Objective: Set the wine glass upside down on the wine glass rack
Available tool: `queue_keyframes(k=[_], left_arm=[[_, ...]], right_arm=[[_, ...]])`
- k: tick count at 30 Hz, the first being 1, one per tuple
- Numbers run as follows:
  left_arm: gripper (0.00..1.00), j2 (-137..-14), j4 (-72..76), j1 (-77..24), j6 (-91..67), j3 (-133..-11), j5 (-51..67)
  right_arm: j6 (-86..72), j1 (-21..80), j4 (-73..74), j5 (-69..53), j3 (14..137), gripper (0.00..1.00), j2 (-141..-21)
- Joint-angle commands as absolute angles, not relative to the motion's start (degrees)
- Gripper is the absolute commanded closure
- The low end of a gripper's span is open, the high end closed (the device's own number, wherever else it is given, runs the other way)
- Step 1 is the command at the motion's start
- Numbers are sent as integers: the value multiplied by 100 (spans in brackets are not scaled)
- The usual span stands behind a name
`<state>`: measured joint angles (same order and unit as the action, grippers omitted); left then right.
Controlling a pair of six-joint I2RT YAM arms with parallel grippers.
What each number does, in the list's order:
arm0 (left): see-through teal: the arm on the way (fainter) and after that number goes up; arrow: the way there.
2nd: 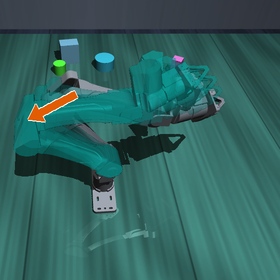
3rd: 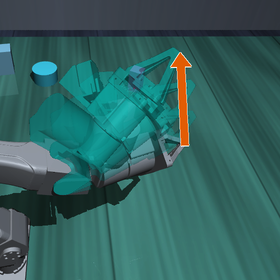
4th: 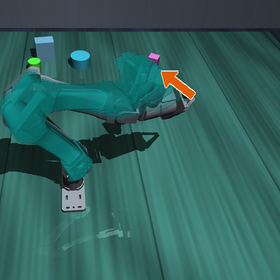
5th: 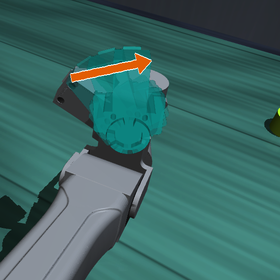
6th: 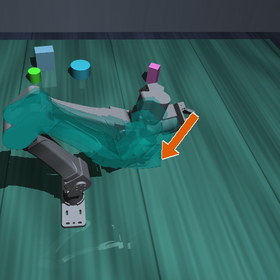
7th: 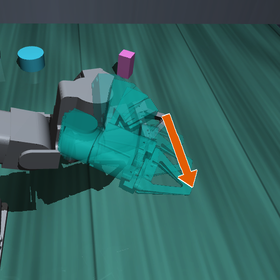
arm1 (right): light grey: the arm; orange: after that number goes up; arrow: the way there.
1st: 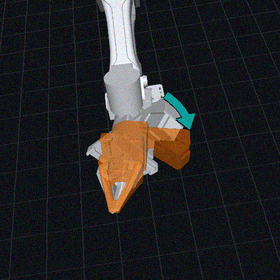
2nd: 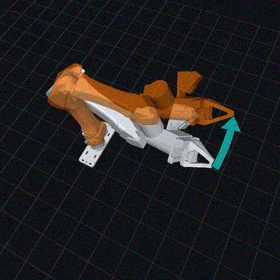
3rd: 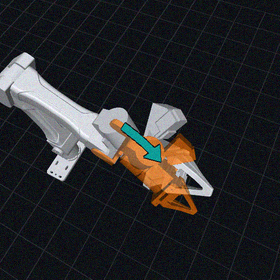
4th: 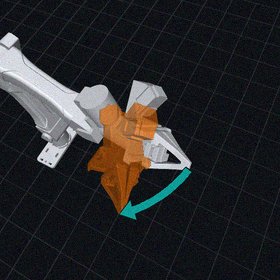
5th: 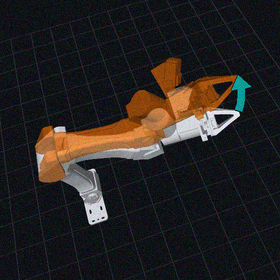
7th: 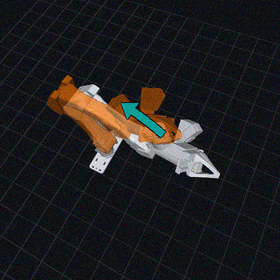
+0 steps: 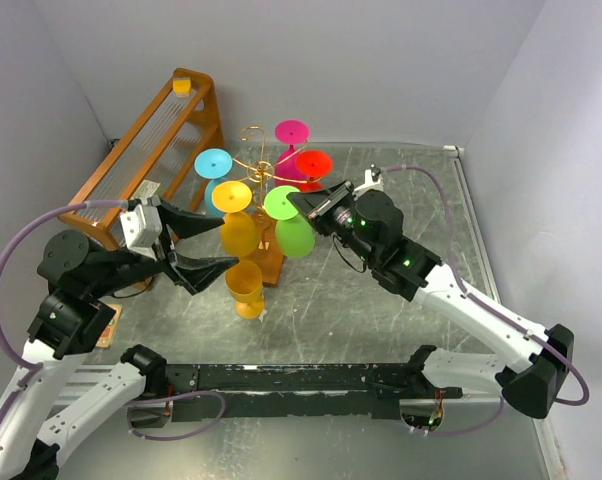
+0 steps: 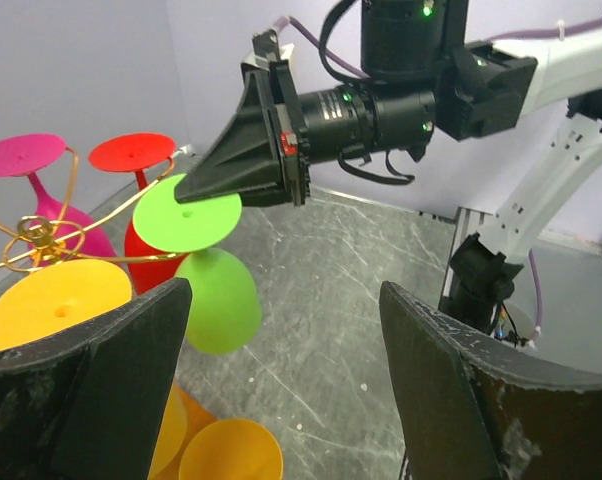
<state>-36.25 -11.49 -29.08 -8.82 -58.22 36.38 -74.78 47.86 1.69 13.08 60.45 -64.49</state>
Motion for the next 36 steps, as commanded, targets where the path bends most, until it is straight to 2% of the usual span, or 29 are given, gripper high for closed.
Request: queue_keyframes(k=[1, 7, 27, 36], left_arm=[[14, -3700, -1146, -2935, -712, -5604, 4205], [16, -3834, -1212, -2933, -584, -5258, 4110], [17, -3999, -2603, -2936, -589, -5005, 2647], [25, -3958, -2572, -3022, -873, -4704, 2498]], right_arm=[[-7452, 4742, 245, 1691, 6015, 100, -6331], [-7217, 4737, 265, 1882, 6125, 99, -6441], [-7029, 4741, 599, 2198, 5943, 45, -6104], [-6961, 4742, 1128, 2660, 5766, 33, -5476]])
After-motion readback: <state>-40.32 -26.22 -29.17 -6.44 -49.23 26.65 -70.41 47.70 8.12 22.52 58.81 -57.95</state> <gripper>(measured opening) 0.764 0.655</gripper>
